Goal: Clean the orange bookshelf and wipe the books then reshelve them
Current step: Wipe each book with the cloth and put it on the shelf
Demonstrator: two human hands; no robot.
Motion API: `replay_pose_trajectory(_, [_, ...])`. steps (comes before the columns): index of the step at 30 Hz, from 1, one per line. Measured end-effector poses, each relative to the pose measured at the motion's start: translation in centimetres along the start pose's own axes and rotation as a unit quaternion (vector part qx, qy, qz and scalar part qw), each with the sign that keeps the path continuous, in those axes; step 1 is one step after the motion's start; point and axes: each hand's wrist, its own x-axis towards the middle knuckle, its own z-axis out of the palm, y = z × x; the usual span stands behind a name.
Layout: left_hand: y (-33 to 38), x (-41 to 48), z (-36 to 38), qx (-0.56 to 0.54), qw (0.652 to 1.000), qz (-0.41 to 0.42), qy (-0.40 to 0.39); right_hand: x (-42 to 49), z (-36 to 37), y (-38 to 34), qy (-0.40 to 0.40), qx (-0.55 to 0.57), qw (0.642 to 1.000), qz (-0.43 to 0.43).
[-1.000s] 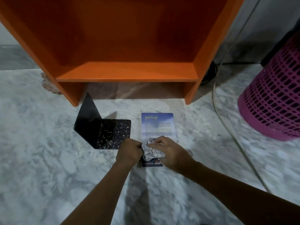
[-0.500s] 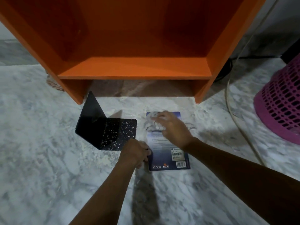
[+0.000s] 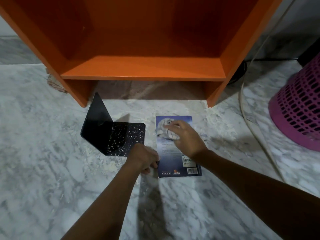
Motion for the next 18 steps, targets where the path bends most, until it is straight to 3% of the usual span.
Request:
replay_pose_trajectory(7, [0.7, 0.3, -0.7, 0.034, 0.998, -0.037, -0.044, -7.4, -0.3, -1.4, -0.149, -0.019, 0.968, -0.199])
replay_pose_trajectory(10, [1.2, 0.1, -1.4, 0.039, 0.999, -0.021, -0.009, -7.0, -1.7, -2.1, -0.167, -0.037, 0.948, -0.27])
replay_pose_trajectory(12, [1.5, 0.5, -1.4, 0.021, 0.999, -0.011, 0.025, -5.7, -2.1, -2.1, -0.087, -0.019, 0.974, -0.207])
replay_pose_trajectory(14, [1.9, 0.8, -1.2, 0.0, 0.999, -0.01, 0.036, -4.3, -2.2, -1.4, -0.01, 0.036, 0.997, -0.07])
replay_pose_trajectory(16, [2.3, 1.0, -0.9, -0.003, 0.999, 0.002, 0.039, -3.6, -1.6, -0.8, 0.002, 0.062, 0.998, 0.022])
replay_pose_trajectory(18, [2.6, 1.0, -0.7, 0.016, 0.999, 0.02, 0.032, -4.1, -0.5, -1.3, -0.006, 0.048, 0.999, 0.022])
